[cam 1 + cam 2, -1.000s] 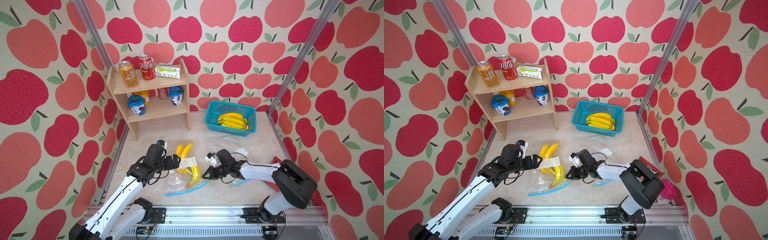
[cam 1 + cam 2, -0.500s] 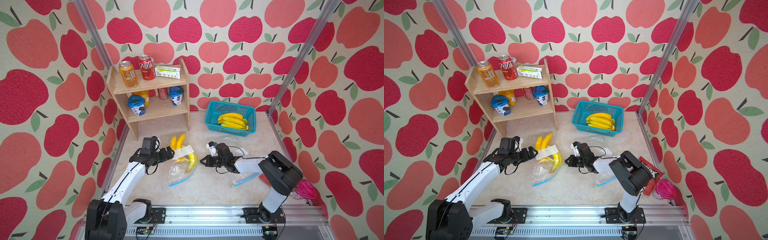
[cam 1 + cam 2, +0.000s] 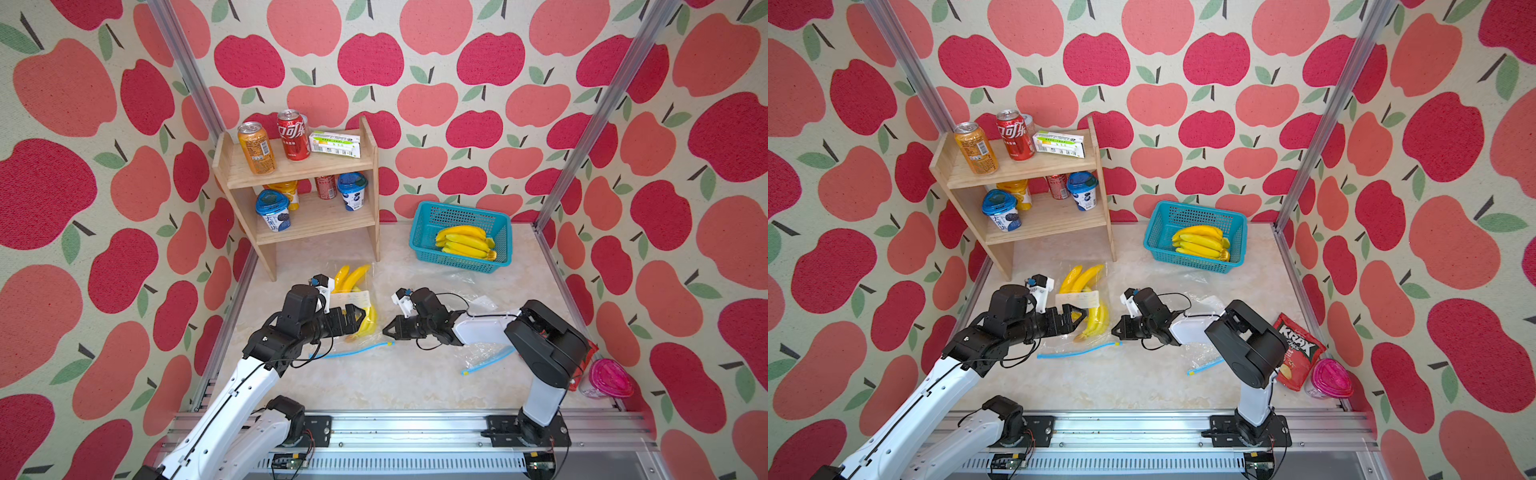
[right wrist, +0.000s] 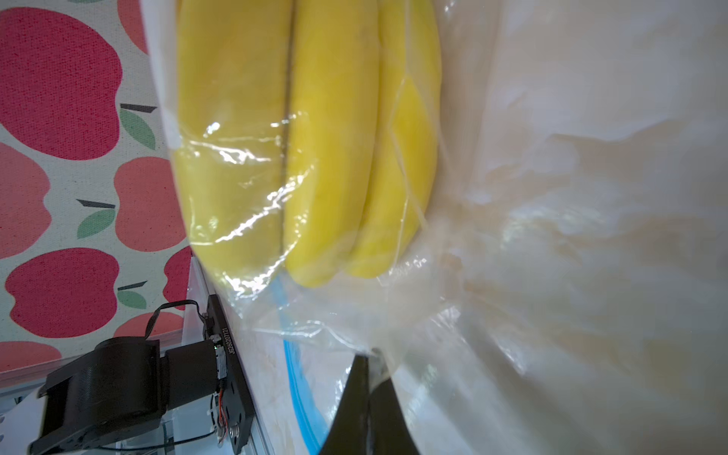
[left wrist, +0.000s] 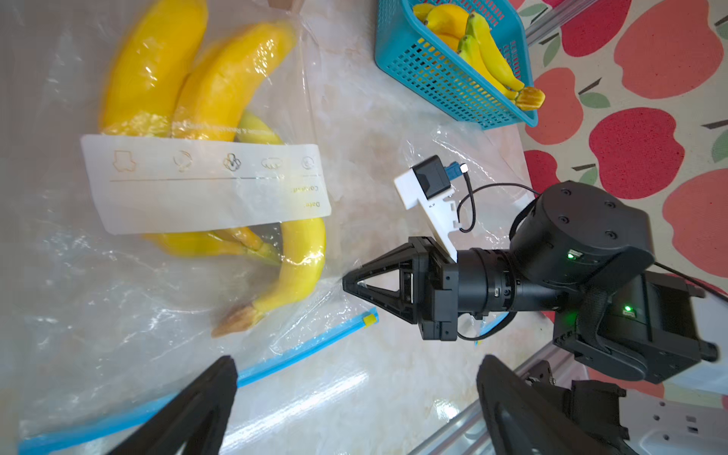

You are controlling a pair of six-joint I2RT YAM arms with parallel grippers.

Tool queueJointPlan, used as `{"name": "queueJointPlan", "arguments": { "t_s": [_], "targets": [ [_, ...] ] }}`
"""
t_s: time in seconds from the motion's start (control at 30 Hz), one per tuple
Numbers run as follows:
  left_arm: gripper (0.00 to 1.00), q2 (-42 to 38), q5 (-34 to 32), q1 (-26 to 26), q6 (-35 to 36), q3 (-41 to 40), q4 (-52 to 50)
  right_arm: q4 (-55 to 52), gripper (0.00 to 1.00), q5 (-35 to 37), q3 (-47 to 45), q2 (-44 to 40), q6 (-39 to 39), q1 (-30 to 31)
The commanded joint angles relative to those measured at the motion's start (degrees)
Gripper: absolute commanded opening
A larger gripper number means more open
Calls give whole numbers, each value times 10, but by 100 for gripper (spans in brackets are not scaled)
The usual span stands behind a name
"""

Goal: Open the zip-top bag and take out the banana
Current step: Move the zipper food storage bag to the center of the board.

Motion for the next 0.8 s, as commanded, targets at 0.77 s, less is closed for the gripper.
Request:
{"name": "queueJointPlan", "arguments": {
  "t_s": [0.77],
  "targets": [
    [76, 25, -357, -423, -585, -219, 213, 105, 18, -40, -83, -49, 33, -10]
  ]
}}
